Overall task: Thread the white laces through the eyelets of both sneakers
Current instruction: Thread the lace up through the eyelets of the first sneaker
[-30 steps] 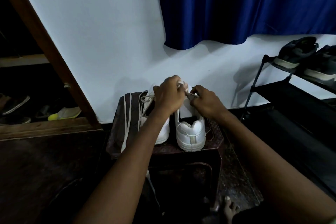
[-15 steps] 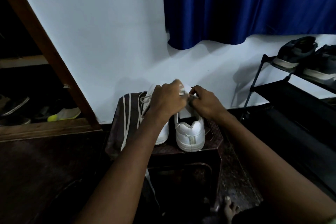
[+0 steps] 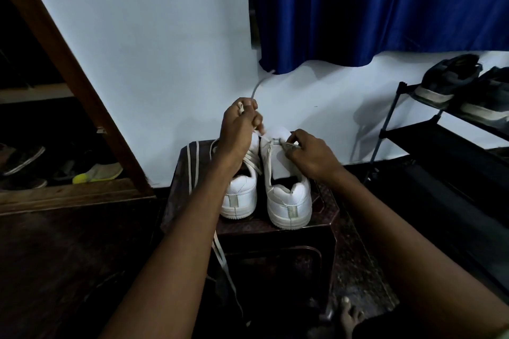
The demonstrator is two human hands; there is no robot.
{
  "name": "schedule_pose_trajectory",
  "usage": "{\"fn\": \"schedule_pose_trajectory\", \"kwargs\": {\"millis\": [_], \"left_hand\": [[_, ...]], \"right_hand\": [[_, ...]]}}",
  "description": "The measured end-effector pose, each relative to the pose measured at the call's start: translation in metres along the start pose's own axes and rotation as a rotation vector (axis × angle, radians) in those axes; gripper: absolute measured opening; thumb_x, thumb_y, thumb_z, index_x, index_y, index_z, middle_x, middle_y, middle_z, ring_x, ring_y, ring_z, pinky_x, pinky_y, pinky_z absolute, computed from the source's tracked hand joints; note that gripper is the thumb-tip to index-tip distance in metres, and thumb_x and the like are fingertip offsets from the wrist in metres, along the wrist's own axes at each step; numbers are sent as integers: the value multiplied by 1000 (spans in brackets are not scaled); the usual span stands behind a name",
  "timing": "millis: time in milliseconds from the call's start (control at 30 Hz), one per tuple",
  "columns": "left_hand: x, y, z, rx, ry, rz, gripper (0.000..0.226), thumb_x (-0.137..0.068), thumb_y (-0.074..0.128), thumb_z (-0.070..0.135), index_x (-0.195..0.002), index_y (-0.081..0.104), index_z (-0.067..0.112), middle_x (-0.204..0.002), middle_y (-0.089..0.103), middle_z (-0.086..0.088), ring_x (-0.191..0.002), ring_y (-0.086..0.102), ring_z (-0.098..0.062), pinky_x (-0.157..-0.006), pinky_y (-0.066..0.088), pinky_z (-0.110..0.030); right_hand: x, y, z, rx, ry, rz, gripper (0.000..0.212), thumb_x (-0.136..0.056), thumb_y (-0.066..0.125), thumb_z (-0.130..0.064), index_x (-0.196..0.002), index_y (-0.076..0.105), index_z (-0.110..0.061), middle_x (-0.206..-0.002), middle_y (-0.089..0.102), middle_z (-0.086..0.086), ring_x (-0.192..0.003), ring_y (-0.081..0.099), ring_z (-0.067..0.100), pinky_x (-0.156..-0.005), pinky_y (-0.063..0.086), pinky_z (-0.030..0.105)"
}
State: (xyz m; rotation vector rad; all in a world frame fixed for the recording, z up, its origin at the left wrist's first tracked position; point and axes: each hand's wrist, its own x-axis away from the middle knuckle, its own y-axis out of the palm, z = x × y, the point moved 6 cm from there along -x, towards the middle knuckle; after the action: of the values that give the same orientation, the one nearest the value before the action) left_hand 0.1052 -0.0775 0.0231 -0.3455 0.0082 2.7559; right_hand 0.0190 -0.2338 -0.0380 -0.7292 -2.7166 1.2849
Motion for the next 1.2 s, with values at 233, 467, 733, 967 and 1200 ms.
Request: {"fn": "schedule_pose_trajectory", "kwargs": {"millis": [233, 467, 733, 967, 1200], "left_hand": [[-1, -13, -11, -433, -120, 124, 28, -105, 40, 39, -118, 51, 17, -93, 57, 2, -92, 50, -29, -97, 37, -42], [2, 0, -8, -730, -63, -53, 67, -95, 61, 27, -156, 33, 22, -160, 27, -4, -148, 26, -28, -117, 23, -45], [16, 30, -22, -824, 17, -352, 61, -77, 45, 42, -135, 59, 29, -140, 57, -1, -132, 54, -21, -116, 33, -52], [12, 33, -30, -1072, 128, -327, 47, -95, 55, 31, -141, 53, 29, -144, 53, 0, -137, 47, -23, -110, 20, -45], [18, 38, -32, -1245, 172, -284, 49, -91, 58, 27, -140, 52, 24, -142, 52, -3, -137, 43, -27, -108, 20, -47]], "right_hand": [[-3, -5, 17, -392, 52, 11, 30, -102, 54, -38, -85, 74, -23, -90, 75, 1, -86, 65, 16, -88, 54, 43], [-13, 2, 17, -52, -209, 145, 24, -87, 70, -2, -107, 70, -14, -102, 60, 6, -82, 57, 14, -75, 45, 20], [-18, 8, 18, 96, -157, 258, 11, -86, 63, -7, -80, 70, -13, -83, 67, 7, -81, 62, 30, -67, 44, 34], [-11, -4, 5, -1181, 143, 175, 18, -109, 40, -14, -97, 53, -11, -94, 76, 12, -88, 73, 32, -84, 61, 48], [-13, -16, 15, -419, 137, 184, 8, -95, 62, -23, -88, 64, -20, -88, 67, -1, -69, 63, 9, -67, 48, 28]]}}
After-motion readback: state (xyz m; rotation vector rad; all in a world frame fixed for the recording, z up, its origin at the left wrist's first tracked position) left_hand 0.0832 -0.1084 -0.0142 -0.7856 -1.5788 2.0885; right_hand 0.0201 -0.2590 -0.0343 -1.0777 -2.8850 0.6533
